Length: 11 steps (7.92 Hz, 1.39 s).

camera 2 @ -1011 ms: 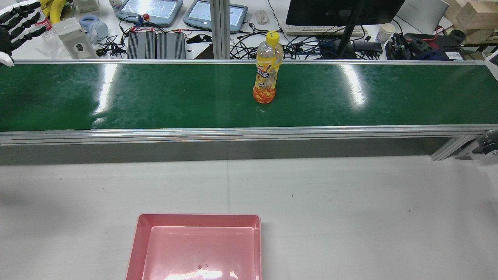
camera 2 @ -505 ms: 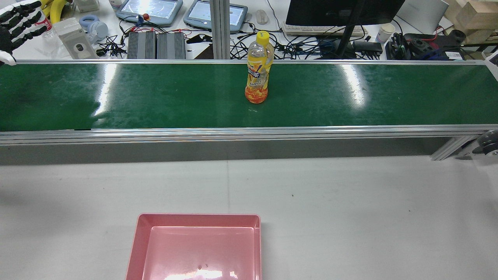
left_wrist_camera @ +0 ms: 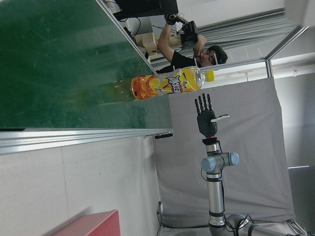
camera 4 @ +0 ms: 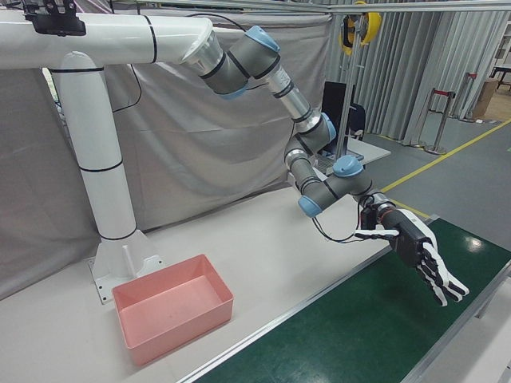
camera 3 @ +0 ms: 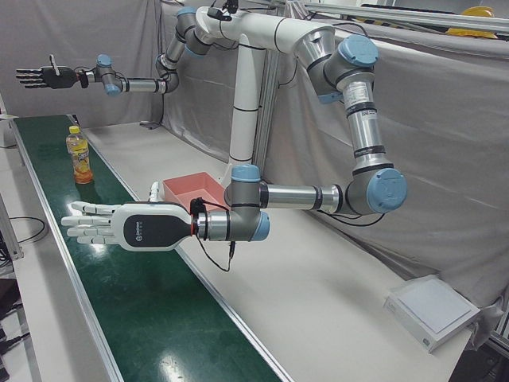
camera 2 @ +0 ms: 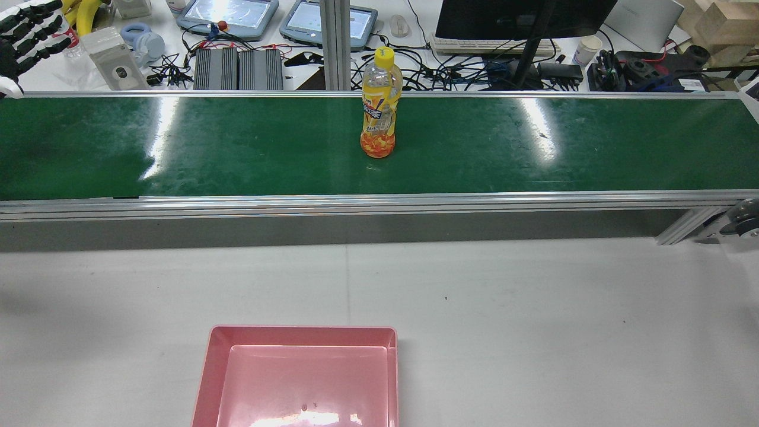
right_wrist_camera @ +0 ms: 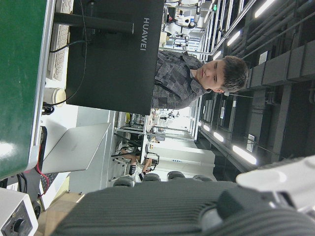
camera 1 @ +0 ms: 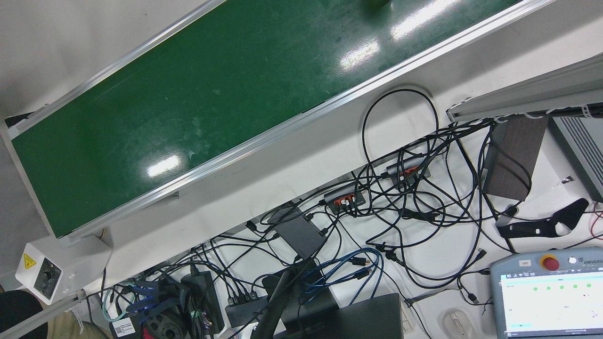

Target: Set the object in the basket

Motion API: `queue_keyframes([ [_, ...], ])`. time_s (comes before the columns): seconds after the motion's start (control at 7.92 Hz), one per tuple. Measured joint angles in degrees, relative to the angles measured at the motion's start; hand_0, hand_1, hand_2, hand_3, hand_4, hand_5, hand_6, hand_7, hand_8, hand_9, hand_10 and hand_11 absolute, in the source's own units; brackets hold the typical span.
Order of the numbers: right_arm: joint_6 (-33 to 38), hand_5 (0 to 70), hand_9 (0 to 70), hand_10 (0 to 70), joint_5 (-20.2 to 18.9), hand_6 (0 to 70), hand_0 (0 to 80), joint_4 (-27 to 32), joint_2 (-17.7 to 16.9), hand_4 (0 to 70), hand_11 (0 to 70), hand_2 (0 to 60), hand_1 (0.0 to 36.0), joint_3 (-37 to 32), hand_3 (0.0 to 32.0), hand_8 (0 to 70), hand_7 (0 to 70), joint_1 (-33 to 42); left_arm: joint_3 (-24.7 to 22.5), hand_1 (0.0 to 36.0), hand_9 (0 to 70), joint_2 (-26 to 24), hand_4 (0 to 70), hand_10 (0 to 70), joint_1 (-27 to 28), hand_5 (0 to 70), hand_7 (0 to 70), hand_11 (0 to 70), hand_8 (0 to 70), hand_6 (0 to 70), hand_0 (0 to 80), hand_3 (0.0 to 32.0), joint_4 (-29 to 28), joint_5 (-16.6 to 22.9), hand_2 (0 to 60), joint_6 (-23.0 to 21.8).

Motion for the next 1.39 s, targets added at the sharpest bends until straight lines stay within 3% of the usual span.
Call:
queue_keyframes([
  [1.39, 0.0, 0.0, 0.0, 0.0, 0.0, 0.0, 0.0, -0.02, 0.0, 0.0, 0.0, 0.0, 0.0, -0.05, 0.0, 0.0, 0.0, 0.01, -1.47, 7.3, 2.0, 0.65, 8.9, 5.4, 0.09, 13.3, 0.0, 9.5, 2.6, 0.0, 56.4, 0.0, 0.7, -0.08, 0.0, -0.09],
])
